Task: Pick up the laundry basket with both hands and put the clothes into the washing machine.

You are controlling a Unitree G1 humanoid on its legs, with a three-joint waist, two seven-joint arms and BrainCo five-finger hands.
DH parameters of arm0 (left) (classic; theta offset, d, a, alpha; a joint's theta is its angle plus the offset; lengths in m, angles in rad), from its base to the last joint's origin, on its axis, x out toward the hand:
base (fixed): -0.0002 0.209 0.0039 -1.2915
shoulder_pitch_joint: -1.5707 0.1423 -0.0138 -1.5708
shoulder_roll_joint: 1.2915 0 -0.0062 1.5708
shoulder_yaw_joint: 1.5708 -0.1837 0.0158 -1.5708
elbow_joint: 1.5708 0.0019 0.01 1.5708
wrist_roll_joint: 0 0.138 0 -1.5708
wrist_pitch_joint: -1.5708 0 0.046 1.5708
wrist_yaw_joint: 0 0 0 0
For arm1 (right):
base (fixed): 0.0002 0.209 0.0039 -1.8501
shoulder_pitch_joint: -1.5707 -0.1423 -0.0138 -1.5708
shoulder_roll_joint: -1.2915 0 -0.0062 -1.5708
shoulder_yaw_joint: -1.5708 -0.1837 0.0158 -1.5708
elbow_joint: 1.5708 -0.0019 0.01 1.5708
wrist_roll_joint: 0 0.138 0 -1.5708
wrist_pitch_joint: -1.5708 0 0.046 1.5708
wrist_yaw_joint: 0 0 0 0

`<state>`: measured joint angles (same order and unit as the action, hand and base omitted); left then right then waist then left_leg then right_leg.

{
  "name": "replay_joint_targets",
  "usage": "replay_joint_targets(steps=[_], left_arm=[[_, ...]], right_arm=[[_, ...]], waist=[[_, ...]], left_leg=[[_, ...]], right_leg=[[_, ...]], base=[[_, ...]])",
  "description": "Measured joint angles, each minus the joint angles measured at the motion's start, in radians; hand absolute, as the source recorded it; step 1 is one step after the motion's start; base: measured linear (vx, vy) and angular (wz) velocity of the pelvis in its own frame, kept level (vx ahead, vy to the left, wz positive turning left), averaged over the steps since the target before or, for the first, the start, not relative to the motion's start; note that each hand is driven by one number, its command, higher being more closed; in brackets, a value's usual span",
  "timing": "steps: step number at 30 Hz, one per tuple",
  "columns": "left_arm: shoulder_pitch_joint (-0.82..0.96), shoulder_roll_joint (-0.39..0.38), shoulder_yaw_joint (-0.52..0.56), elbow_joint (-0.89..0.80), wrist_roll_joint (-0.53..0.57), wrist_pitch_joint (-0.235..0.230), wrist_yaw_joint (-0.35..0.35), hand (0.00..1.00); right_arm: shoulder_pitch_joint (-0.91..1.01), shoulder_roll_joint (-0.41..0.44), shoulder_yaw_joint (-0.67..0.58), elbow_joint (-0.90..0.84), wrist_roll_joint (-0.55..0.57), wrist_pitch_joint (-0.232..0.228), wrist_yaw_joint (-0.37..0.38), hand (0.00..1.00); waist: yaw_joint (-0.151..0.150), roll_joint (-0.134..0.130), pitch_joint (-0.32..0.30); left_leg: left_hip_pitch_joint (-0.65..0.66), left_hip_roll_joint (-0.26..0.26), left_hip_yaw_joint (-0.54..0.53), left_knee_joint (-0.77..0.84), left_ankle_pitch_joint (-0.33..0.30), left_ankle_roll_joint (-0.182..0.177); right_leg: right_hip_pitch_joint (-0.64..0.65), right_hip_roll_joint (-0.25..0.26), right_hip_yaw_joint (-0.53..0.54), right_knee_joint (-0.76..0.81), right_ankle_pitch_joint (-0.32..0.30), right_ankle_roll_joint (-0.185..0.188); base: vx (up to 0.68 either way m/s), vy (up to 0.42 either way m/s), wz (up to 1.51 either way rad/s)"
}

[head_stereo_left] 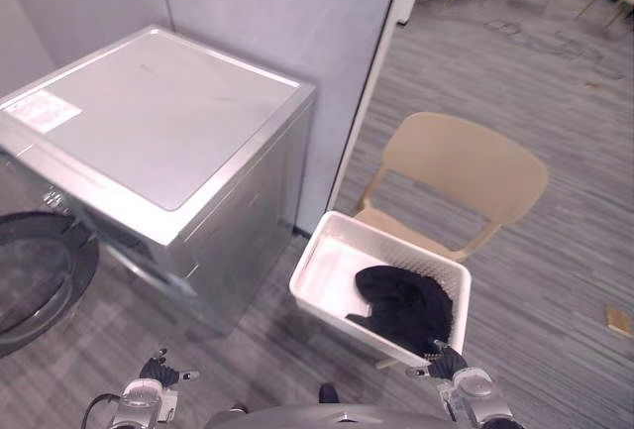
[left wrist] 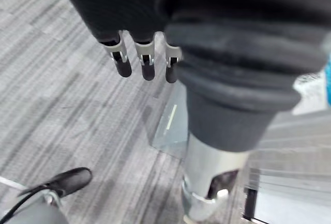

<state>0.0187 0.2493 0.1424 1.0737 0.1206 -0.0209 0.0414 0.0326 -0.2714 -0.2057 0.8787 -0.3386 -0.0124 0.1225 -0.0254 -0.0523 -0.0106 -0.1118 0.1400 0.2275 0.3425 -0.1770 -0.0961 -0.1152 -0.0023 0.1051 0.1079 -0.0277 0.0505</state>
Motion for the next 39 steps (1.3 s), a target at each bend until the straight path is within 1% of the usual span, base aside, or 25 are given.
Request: replay_joint_targets(steps=[1, 2, 3, 4, 5, 6, 7, 9, 10, 11, 12, 13, 14, 15, 19, 24, 28, 31, 33, 34, 35, 36, 37, 38, 39], left_arm=[[0.002, -0.009, 0.013, -0.005, 0.0, 0.0, 0.001, 0.0], [0.001, -0.017, 0.014, -0.008, 0.0, 0.001, 0.001, 0.0], [0.001, -0.031, 0.015, -0.015, 0.0, 0.001, 0.0, 0.0], [0.003, -0.053, 0.014, -0.021, -0.001, 0.001, 0.0, 0.0], [0.003, -0.082, 0.013, -0.032, -0.001, 0.001, -0.001, 0.0], [-0.002, -0.103, 0.011, -0.044, -0.001, 0.001, -0.001, 0.0], [-0.007, -0.112, 0.007, -0.047, -0.001, 0.001, -0.001, 0.0], [-0.016, -0.123, -0.021, -0.065, 0.0, 0.0, -0.001, 0.0], [-0.013, -0.121, -0.024, -0.072, 0.0, 0.0, -0.001, 0.0], [-0.006, -0.105, -0.025, -0.074, 0.0, 0.0, -0.001, 0.0], [0.0, -0.094, -0.025, -0.074, 0.0, 0.0, 0.0, 0.0], [0.003, -0.091, -0.025, -0.073, 0.0, 0.0, 0.0, 0.0], [0.012, -0.084, -0.025, -0.072, 0.0, 0.0, 0.0, 0.0], [0.018, -0.08, -0.024, -0.066, 0.001, 0.001, 0.0, 0.0], [0.008, -0.071, -0.023, -0.059, 0.011, 0.0, 0.0, 0.0], [0.005, -0.07, -0.022, -0.048, 0.021, 0.0, -0.001, 0.0], [0.004, -0.077, -0.026, -0.048, 0.021, 0.0, 0.001, 0.0], [-0.008, -0.091, -0.028, -0.054, 0.021, -0.001, 0.014, 0.0], [-0.027, -0.097, -0.036, -0.052, 0.021, -0.001, 0.016, 0.0], [-0.031, -0.097, -0.038, -0.052, 0.022, -0.001, 0.016, 0.0], [-0.038, -0.096, -0.04, -0.05, 0.028, 0.0, 0.017, 0.0], [-0.037, -0.097, -0.041, -0.047, 0.04, -0.002, 0.018, 0.0], [-0.039, -0.098, -0.042, -0.039, 0.041, 0.0, 0.018, 0.0], [-0.026, -0.102, -0.044, -0.037, 0.04, 0.001, 0.02, 0.0], [-0.022, -0.098, -0.046, -0.037, 0.04, 0.001, 0.02, 0.0]], right_arm=[[0.01, -0.005, 0.01, -0.042, 0.0, 0.0, 0.0, 0.0], [0.01, -0.011, 0.015, -0.064, 0.0, 0.0, 0.0, 0.0], [0.01, -0.022, 0.016, -0.095, 0.0, -0.001, -0.001, 0.0], [0.009, -0.034, 0.015, -0.13, 0.0, 0.0, -0.003, 0.0], [0.01, -0.053, 0.014, -0.15, 0.0, 0.002, -0.003, 0.0], [0.008, -0.065, 0.002, -0.163, 0.0, 0.006, -0.004, 0.0], [0.005, -0.071, -0.007, -0.164, 0.0, 0.008, -0.004, 0.0], [0.002, -0.093, -0.014, -0.17, 0.0, 0.01, -0.011, 0.0], [0.002, -0.092, -0.015, -0.178, 0.0, 0.011, -0.016, 0.0], [0.004, -0.076, -0.01, -0.207, 0.0, 0.01, -0.019, 0.0], [0.001, -0.076, -0.009, -0.247, 0.0, 0.009, -0.02, 0.0], [-0.006, -0.078, -0.009, -0.263, 0.0, 0.008, -0.02, 0.0], [-0.023, -0.081, -0.003, -0.284, 0.0, 0.006, -0.021, 0.0], [-0.036, -0.082, -0.001, -0.31, 0.0, 0.007, -0.022, 0.0], [-0.021, -0.082, 0.005, -0.402, 0.0, -0.005, -0.021, 0.0], [0.003, -0.083, 0.005, -0.505, 0.022, -0.008, -0.02, 0.0], [0.017, -0.077, 0.005, -0.597, 0.023, -0.019, -0.024, 0.0], [0.046, -0.02, 0.007, -0.639, 0.028, -0.03, -0.031, 0.0], [0.045, 0.025, 0.03, -0.671, 0.028, -0.032, -0.031, 0.0], [0.049, 0.029, 0.04, -0.676, 0.028, -0.034, -0.032, 0.0], [0.062, 0.033, 0.051, -0.674, 0.027, -0.036, -0.033, 0.0], [0.066, 0.03, 0.057, -0.672, 0.027, -0.033, -0.035, 0.0], [0.064, 0.029, 0.059, -0.672, 0.027, -0.033, -0.038, 0.0], [0.061, 0.026, 0.068, -0.673, 0.027, -0.034, -0.044, 0.0], [0.059, 0.026, 0.074, -0.673, 0.027, -0.036, -0.045, 0.0]], waist=[[0.002, 0.006, 0.011], [0.001, -0.002, 0.012], [0.002, 0.003, 0.021], [0.005, 0.002, 0.027], [0.004, -0.005, 0.033], [0.001, 0.008, 0.038], [0.0, 0.016, 0.042], [0.0, 0.049, 0.051], [0.007, 0.055, 0.055], [0.019, 0.052, 0.054], [0.019, 0.047, 0.057], [0.02, 0.048, 0.06], [0.029, 0.051, 0.06], [0.029, 0.049, 0.059], [0.002, 0.035, 0.055], [-0.007, 0.023, 0.049], [-0.012, 0.018, 0.051], [-0.013, 0.009, 0.056], [-0.021, 0.008, 0.103], [-0.026, 0.01, 0.114], [-0.039, 0.016, 0.129], [-0.032, 0.005, 0.136], [-0.031, 0.006, 0.136], [-0.028, 0.015, 0.136], [-0.02, 0.019, 0.135]], left_leg=[[-0.042, 0.042, 0.025, 0.141, -0.008, 0.007], [-0.058, 0.062, 0.026, 0.206, -0.004, 0.013], [-0.076, 0.078, 0.016, 0.272, 0.007, 0.03], [-0.096, 0.065, -0.029, 0.309, 0.03, 0.043], [-0.089, 0.027, -0.109, 0.286, 0.006, 0.011], [-0.081, 0.0, -0.156, 0.24, -0.018, -0.006], [-0.075, -0.015, -0.175, 0.199, -0.029, -0.006], [-0.05, -0.071, -0.227, -0.002, -0.027, -0.001], [-0.039, -0.084, -0.245, -0.031, 0.002, 0.023], [-0.009, -0.107, -0.239, -0.069, 0.007, 0.022], [-0.002, -0.13, -0.251, -0.071, -0.003, 0.041], [-0.004, -0.131, -0.246, -0.066, -0.006, 0.06], [0.006, -0.128, -0.199, -0.069, -0.007, 0.066], [0.02, -0.131, -0.17, -0.082, -0.004, 0.077], [0.029, -0.152, -0.144, -0.125, 0.01, 0.099], [0.034, -0.159, -0.102, -0.154, 0.015, 0.109], [0.016, -0.158, -0.078, -0.153, 0.008, 0.115], [-0.024, -0.138, -0.051, -0.117, -0.006, 0.118], [-0.026, -0.089, -0.035, -0.062, -0.026, 0.119], [-0.024, -0.076, -0.033, -0.048, -0.031, 0.12], [-0.021, -0.062, -0.022, -0.043, -0.034, 0.124], [0.004, -0.055, 0.005, -0.047, -0.034, 0.123], [0.015, -0.047, 0.018, -0.048, -0.034, 0.123], [0.027, -0.025, 0.031, -0.049, -0.035, 0.118], [0.026, -0.008, 0.037, -0.049, -0.03, 0.109]], right_leg=[[-0.01, 0.027, 0.025, 0.052, -0.033, -0.015], [-0.011, 0.039, 0.036, 0.074, -0.044, -0.025], [-0.012, 0.056, 0.057, 0.097, -0.054, -0.035], [-0.014, 0.063, 0.083, 0.118, -0.056, -0.036], [-0.019, 0.063, 0.106, 0.125, -0.057, -0.038], [-0.02, 0.064, 0.116, 0.124, -0.055, -0.04], [-0.02, 0.064, 0.121, 0.123, -0.054, -0.039], [-0.022, 0.071, 0.142, 0.122, -0.05, -0.032], [-0.025, 0.076, 0.159, 0.123, -0.052, -0.03], [-0.024, 0.071, 0.195, 0.115, -0.049, -0.023], [-0.025, 0.067, 0.221, 0.098, -0.04, -0.008], [-0.026, 0.067, 0.235, 0.089, -0.033, 0.0], [-0.024, 0.067, 0.275, 0.075, -0.016, 0.017], [-0.015, 0.061, 0.305, 0.051, 0.002, 0.025], [0.0, 0.026, 0.325, -0.034, 0.038, 0.038], [-0.006, 0.013, 0.359, -0.093, 0.069, 0.047], [-0.037, 0.02, 0.388, -0.097, 0.078, 0.05], [-0.109, 0.061, 0.405, -0.012, 0.081, 0.057], [-0.163, 0.123, 0.378, 0.113, 0.108, 0.105], [-0.17, 0.13, 0.353, 0.135, 0.114, 0.113], [-0.198, 0.125, 0.267, 0.217, 0.075, 0.089], [-0.234, 0.09, 0.163, 0.356, 0.013, 0.043], [-0.237, 0.065, 0.116, 0.397, -0.012, 0.026], [-0.232, 0.018, 0.044, 0.414, -0.049, 0.007], [-0.226, -0.018, 0.007, 0.394, -0.06, 0.001]], base=[[-0.05, -0.23, -0.66], [-0.07, -0.199, -0.68], [-0.03, -0.183, -0.68], [0.0, -0.13, -0.77], [0.01, -0.097, -0.61], [0.01, -0.031, -0.37], [0.01, 0.035, -0.2], [0.02, 0.091, -0.24], [0.03, 0.129, -0.53], [0.05, 0.129, -0.63], [0.05, 0.128, -0.63], [0.05, 0.143, -0.7], [0.05, 0.173, -0.87], [0.04, 0.174, -0.81], [0.05, 0.104, -0.24], [0.06, 0.023, -0.25], [0.02, -0.002, -0.24], [-0.03, 0.0, -0.39], [-0.07, -0.004, -0.55], [-0.18, -0.05, -0.27], [-0.21, -0.045, -0.27], [-0.2, -0.037, -0.33], [-0.12, 0.005, -0.55], [-0.11, -0.02, -0.45], [-0.09, -0.023, -0.48]])
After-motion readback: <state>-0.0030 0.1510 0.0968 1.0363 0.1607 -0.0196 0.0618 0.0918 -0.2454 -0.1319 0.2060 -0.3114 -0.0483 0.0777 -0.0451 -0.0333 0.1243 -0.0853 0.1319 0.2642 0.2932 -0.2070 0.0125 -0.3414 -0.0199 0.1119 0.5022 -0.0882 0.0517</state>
